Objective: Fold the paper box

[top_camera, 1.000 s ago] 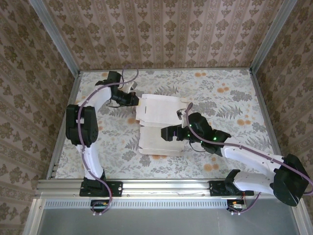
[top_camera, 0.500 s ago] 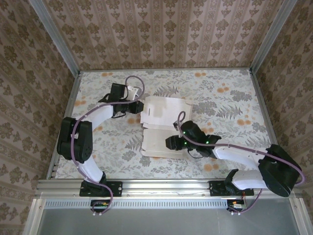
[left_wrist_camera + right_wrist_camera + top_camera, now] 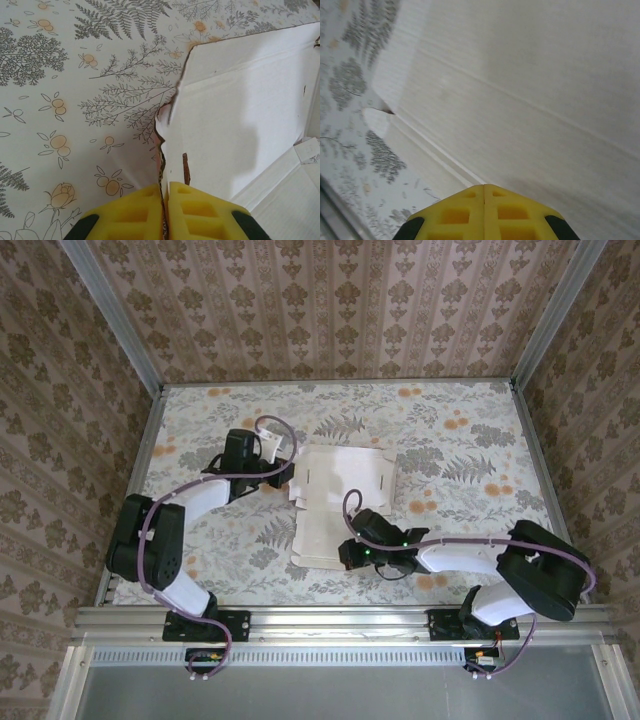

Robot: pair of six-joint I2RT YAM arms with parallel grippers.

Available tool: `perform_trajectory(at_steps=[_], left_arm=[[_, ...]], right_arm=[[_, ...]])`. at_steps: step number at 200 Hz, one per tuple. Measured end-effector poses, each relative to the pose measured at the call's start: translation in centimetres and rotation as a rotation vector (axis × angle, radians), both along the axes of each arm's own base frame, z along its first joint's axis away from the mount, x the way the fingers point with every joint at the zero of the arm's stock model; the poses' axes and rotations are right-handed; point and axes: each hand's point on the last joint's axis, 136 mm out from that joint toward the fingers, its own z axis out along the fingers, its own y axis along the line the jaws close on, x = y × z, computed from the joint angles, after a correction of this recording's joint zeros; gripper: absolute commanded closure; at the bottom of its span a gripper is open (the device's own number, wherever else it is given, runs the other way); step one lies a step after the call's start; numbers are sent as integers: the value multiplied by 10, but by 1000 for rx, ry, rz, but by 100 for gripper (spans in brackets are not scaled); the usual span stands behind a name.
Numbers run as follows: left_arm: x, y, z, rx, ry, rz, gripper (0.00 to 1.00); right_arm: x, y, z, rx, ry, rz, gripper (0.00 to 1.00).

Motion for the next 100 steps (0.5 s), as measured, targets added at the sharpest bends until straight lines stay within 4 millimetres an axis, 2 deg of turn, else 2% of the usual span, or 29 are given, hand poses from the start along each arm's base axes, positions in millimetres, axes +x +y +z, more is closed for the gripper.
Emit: perform_trajectory(at_steps=[43, 100], left_arm=[[-12, 2, -3, 2, -13, 3, 89], [-29, -5, -1, -22, -22, -9, 89]], right_arm=[[0, -5, -14, -45, 13, -48, 100], [2, 0, -15, -38, 1, -72, 100]])
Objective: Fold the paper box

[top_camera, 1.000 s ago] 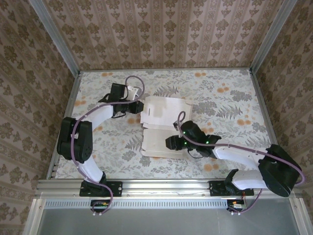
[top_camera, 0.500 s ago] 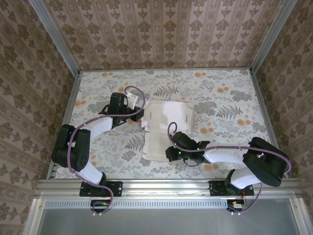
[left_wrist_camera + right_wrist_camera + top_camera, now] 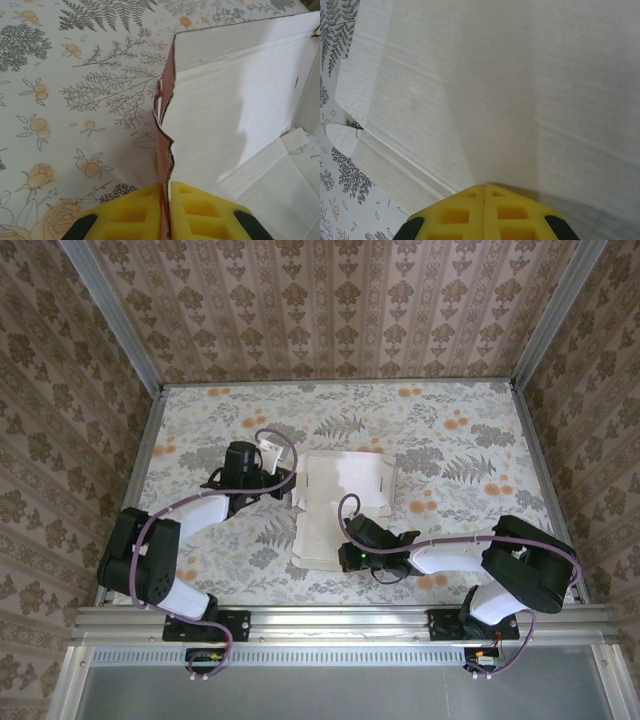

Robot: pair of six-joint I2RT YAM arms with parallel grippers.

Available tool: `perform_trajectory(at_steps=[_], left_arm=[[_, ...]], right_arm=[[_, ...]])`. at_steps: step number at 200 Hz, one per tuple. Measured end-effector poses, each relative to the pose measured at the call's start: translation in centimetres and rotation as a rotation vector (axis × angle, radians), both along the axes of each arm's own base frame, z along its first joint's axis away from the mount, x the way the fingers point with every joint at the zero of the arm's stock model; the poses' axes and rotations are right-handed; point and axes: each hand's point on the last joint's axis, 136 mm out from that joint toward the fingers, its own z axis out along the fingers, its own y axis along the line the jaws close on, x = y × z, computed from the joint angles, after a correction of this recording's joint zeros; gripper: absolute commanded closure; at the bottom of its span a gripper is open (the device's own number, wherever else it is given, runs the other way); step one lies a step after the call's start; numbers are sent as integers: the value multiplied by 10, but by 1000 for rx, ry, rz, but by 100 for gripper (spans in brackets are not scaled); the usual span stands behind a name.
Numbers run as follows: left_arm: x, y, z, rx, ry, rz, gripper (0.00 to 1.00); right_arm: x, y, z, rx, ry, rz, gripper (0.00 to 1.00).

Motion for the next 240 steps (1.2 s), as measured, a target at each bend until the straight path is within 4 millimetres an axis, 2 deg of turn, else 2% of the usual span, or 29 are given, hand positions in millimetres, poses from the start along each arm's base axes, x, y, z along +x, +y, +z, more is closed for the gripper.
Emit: perform_trajectory(at_steps=[69, 123, 240], left_arm=[[-20, -2, 2, 12, -5, -4, 90], [-34, -8, -5, 40, 15, -16, 91], [-46, 1, -18, 72, 21, 26, 92]], right_arm=[[0, 7, 0, -1, -17, -4, 100], [0, 15, 0, -2, -23, 6, 100], [1, 19, 1, -3, -32, 9, 100]])
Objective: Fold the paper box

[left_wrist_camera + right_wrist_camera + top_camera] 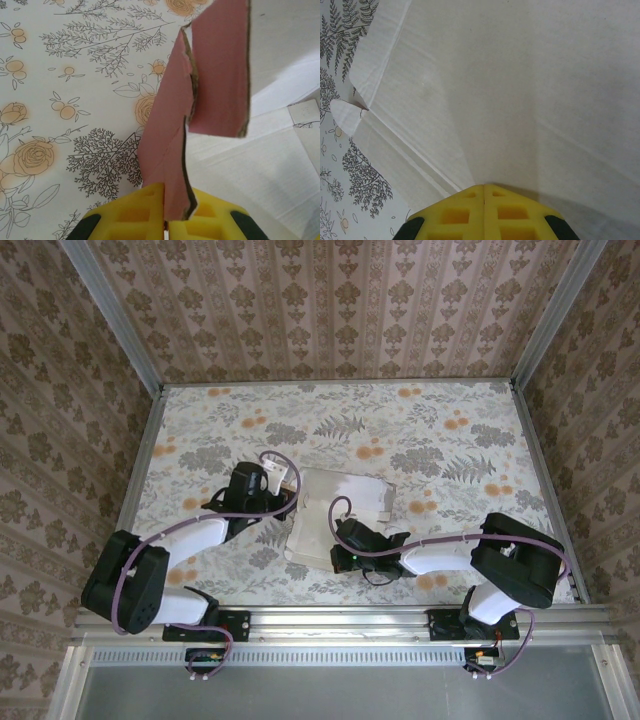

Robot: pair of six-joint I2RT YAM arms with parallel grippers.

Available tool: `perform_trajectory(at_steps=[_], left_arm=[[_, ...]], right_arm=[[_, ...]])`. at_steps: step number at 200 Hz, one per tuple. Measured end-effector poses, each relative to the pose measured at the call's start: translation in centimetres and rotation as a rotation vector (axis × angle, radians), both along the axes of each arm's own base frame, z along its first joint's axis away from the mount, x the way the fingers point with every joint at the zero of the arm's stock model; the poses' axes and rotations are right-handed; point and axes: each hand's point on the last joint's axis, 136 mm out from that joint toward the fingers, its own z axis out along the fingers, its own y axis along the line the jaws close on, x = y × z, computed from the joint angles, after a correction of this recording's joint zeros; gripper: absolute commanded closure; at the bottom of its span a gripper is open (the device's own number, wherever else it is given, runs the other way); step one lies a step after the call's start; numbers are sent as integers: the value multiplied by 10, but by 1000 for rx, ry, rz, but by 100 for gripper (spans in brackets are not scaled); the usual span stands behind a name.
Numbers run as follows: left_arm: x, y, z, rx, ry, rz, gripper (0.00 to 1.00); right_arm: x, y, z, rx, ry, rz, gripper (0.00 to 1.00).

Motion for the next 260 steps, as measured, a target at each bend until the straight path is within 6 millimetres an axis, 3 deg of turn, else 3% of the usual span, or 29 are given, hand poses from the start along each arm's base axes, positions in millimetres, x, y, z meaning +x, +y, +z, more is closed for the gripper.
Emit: perform_trajectory(at_steps=[84, 110, 133, 159, 181, 226, 260], left_arm=[[-3, -2, -4, 15, -10, 6, 93], [-3, -3, -5, 22, -21, 9, 93], [-4, -4, -5, 25, -25, 8, 93], [-4, -5, -5, 28, -33, 8, 93], [-4, -6, -5, 28, -39, 7, 93], [-7, -10, -5, 44, -57, -17, 93], [-9, -13, -4, 47, -66, -33, 92]], right_arm=[[2, 5, 4, 0, -10, 15, 97], [7, 9, 21, 31, -33, 40, 91], [17, 12, 59, 86, -86, 67, 85], [37, 14, 127, 190, -188, 92, 81], [55, 2, 176, 267, -266, 90, 77], [87, -32, 224, 293, -350, 76, 67], [126, -43, 254, 316, -400, 79, 64]])
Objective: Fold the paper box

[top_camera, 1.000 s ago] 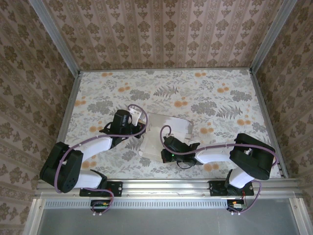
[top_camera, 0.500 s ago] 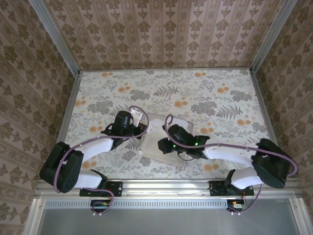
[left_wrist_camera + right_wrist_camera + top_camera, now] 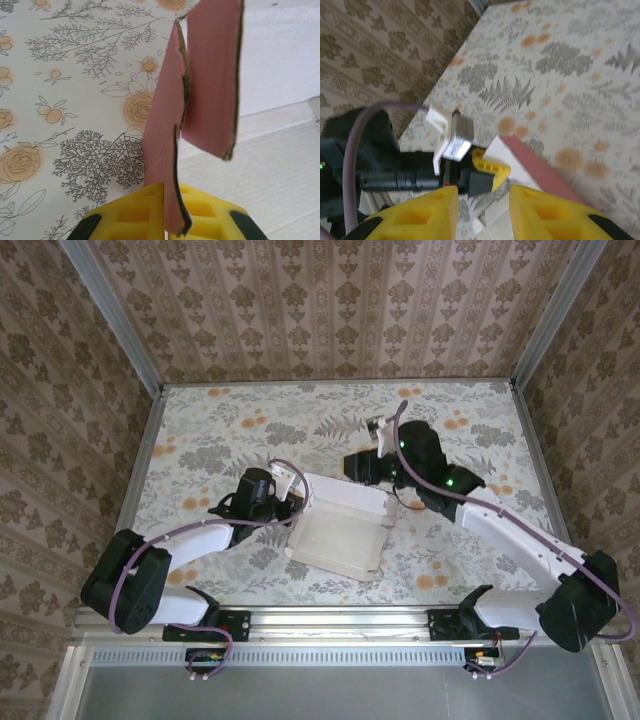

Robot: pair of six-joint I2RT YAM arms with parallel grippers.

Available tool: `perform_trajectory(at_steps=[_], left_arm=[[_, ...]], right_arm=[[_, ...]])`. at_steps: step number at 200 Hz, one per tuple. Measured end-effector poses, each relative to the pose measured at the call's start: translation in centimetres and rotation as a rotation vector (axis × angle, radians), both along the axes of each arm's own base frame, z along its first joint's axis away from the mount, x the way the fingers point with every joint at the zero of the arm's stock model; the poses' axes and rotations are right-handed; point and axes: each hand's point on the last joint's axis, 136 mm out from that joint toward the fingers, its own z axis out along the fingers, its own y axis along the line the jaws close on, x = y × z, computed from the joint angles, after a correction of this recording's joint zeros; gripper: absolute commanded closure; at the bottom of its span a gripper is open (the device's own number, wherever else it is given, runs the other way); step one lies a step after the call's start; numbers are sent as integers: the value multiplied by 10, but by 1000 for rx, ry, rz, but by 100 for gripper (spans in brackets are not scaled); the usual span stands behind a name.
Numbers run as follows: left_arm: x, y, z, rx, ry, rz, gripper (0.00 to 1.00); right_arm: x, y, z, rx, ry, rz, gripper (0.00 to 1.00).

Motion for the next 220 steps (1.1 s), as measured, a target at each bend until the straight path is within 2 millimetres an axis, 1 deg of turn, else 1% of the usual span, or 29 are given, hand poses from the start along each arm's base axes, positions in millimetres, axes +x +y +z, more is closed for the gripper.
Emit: perform_trajectory(at_steps=[12, 27, 45, 68, 89, 116, 175, 220], left_arm=[[-2, -2, 0, 0, -3, -8, 92], [-3, -4, 0, 2, -7, -19, 92], [-4, -5, 0, 6, -12, -28, 92], [-5, -6, 0, 11, -18, -36, 92], [-7, -8, 0, 15, -23, -48, 92], [-6, -10, -2, 24, -26, -60, 91], [-7, -23, -1, 29, -29, -94, 91], [-6, -27, -2, 32, -31, -103, 91]], right_arm=[[14, 0, 3, 4, -2, 10, 63], [30, 3, -1, -1, 9, 27, 62], [46, 10, -20, -16, 46, 58, 61], [56, 18, -50, -46, 102, 91, 60], [57, 21, -72, -60, 150, 117, 58], [55, 28, -89, -57, 191, 160, 56], [49, 37, -108, -37, 230, 214, 53], [42, 42, -122, -37, 252, 237, 51]])
